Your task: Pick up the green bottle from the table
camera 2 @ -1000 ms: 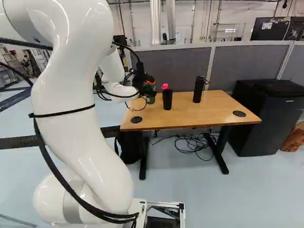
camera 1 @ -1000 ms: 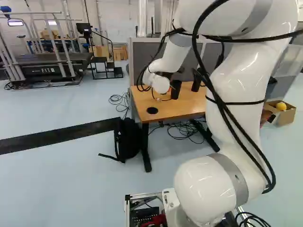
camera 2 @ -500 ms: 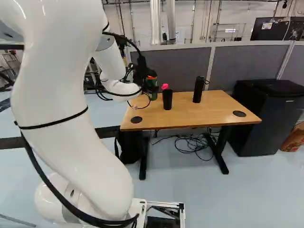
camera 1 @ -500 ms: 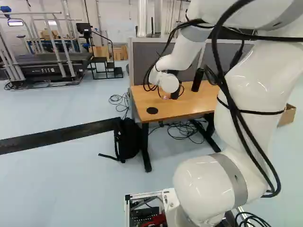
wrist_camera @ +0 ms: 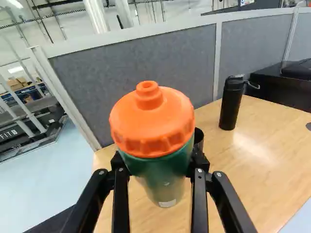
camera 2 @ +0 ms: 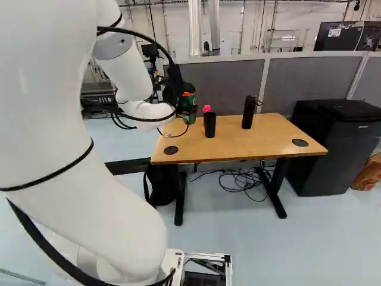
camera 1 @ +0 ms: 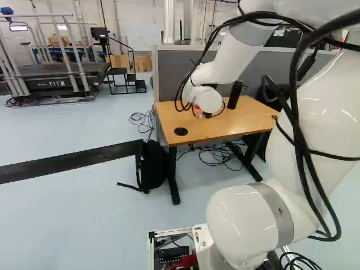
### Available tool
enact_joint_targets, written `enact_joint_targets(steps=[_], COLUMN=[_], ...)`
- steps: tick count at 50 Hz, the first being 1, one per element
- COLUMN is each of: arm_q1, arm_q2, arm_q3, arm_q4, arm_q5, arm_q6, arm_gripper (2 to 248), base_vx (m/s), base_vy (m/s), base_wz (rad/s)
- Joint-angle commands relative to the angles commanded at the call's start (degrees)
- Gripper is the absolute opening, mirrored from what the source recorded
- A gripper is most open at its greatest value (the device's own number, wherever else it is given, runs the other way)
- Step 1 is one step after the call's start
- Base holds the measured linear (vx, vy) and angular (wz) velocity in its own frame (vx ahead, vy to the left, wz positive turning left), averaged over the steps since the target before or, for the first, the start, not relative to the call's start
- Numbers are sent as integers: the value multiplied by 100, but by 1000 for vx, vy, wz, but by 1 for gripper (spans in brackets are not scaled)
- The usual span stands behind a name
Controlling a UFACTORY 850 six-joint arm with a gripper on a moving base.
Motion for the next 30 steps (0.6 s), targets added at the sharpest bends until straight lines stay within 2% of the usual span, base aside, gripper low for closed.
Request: enact_joint_targets(steps=[8,30], arm_q1=[2,-14], arm_q2=[142,211], arm_q3=[137,273], arm_q4=[0,-122], arm_q5=[0,11], arm_q6=[0,0], arm_gripper=[113,113], base_vx=[0,0], base_vy=[0,0], base_wz=[0,0])
